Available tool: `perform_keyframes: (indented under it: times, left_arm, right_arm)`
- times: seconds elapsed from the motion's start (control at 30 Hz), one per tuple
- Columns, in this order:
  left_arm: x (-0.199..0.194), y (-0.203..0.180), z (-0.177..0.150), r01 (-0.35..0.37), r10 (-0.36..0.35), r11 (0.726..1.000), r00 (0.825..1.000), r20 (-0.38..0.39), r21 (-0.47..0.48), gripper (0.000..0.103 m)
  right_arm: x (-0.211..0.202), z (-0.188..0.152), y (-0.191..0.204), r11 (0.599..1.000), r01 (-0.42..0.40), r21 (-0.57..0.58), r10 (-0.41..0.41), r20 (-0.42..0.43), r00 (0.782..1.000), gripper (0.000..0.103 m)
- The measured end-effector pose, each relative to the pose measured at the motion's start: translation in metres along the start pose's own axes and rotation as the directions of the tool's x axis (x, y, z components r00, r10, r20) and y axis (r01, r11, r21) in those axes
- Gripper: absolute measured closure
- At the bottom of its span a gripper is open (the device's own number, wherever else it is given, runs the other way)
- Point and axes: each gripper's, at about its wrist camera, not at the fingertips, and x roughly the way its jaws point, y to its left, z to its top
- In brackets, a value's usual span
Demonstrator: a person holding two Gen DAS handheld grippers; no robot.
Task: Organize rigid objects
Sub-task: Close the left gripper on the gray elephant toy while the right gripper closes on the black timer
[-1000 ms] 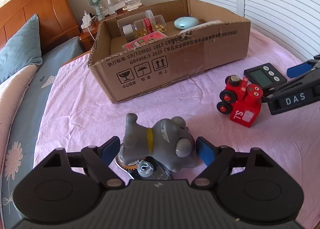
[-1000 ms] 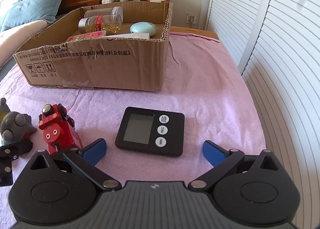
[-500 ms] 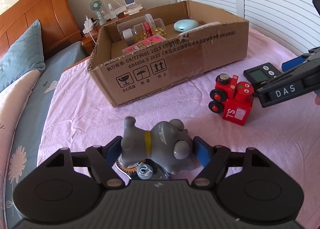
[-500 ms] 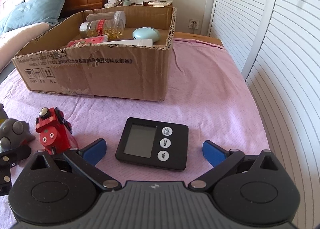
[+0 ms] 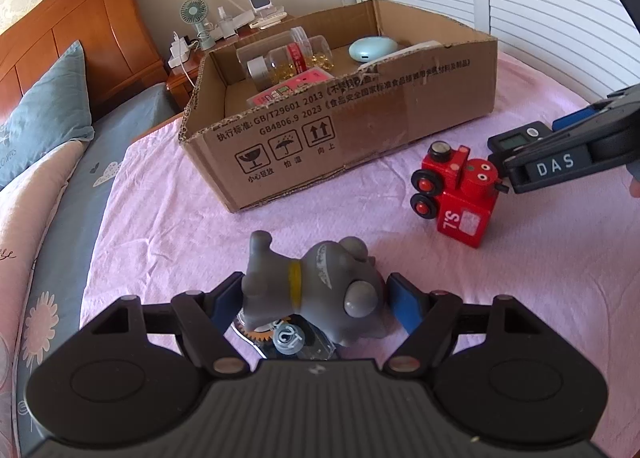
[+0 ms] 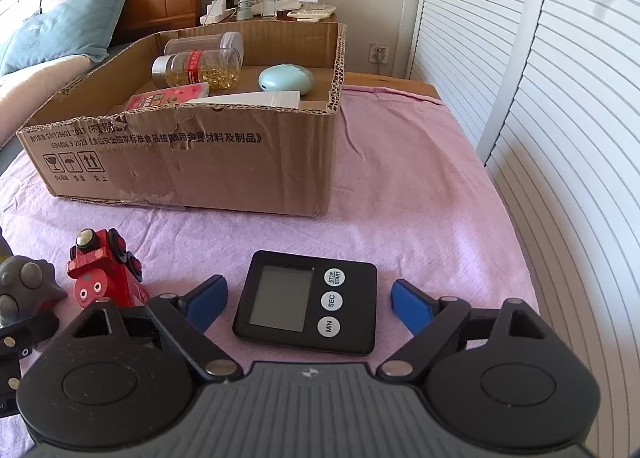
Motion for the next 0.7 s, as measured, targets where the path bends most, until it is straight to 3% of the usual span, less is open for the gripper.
perform_keyframes:
  times: [0.3,0.7]
  left_arm:
    - [0.002,0.003,0.003,0.023,-0.023,1.000,1.000,-0.005,0.010,0.029]
    - [-0.008,0.030,0.006,0.178,-0.180,0.983,0.983,-0.042,-0.050,0.030]
  right_arm:
    - [-0.003,0.002,-0.003,1.000,-0.008,-0.010,0.008,-0.009,1.000,0.027]
    - [-0.015,0.000,-0.012,0.996,-0.088,-0.003,0.088,-0.049,0.995,0.028]
